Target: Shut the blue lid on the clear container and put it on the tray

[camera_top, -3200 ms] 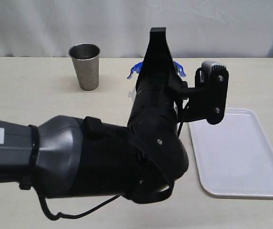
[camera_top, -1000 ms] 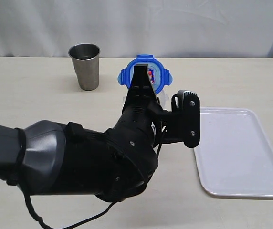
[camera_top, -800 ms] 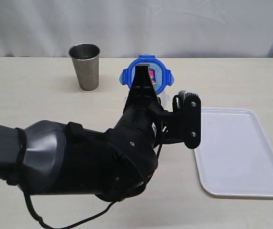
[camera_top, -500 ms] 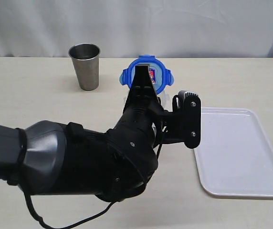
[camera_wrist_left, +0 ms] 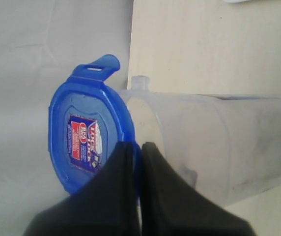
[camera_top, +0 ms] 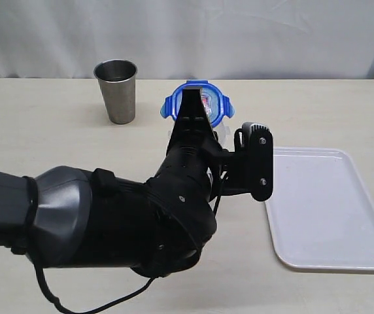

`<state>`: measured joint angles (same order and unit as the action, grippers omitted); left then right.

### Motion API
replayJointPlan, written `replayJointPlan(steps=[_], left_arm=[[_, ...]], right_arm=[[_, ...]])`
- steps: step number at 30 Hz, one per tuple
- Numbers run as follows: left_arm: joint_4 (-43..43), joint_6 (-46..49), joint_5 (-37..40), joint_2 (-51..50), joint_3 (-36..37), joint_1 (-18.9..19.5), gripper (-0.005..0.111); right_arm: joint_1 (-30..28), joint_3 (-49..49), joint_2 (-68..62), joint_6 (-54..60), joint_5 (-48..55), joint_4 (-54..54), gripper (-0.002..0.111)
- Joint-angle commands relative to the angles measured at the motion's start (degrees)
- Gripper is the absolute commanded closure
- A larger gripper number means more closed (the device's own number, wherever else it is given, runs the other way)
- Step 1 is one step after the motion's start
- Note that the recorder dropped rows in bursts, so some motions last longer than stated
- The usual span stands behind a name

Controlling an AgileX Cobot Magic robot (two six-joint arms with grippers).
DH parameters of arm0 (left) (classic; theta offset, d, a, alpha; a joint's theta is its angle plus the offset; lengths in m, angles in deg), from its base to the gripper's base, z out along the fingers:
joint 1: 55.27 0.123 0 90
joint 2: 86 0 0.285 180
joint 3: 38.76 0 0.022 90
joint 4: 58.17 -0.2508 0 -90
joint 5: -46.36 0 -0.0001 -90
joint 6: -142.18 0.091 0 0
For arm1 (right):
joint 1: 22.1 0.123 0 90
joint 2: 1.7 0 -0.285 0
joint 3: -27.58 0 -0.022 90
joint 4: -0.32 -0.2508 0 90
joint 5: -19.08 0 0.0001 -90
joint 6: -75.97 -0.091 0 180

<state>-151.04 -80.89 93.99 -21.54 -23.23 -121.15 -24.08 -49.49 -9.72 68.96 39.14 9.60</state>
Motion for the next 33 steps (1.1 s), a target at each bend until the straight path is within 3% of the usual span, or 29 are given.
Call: replayJointPlan(steps=[1,19,33], left_arm=[[-0.39,-0.85,-0.10,-0.23,0.35,-0.11,0.107],[-4.16,-3.80,3.52,-0.09,0.35,-0.11,0.107],[-1.97,-5.09,-1.76,4.69,0.35,-0.11,0.107]], right_arm=[[0.11,-0.14,0.23,0.19,-0.11,-0.07,0.104],[0.11,-0.14,0.23,0.19,-0.11,-0.07,0.104],[0.11,-0.14,0.23,0.19,-0.11,-0.07,0.104]])
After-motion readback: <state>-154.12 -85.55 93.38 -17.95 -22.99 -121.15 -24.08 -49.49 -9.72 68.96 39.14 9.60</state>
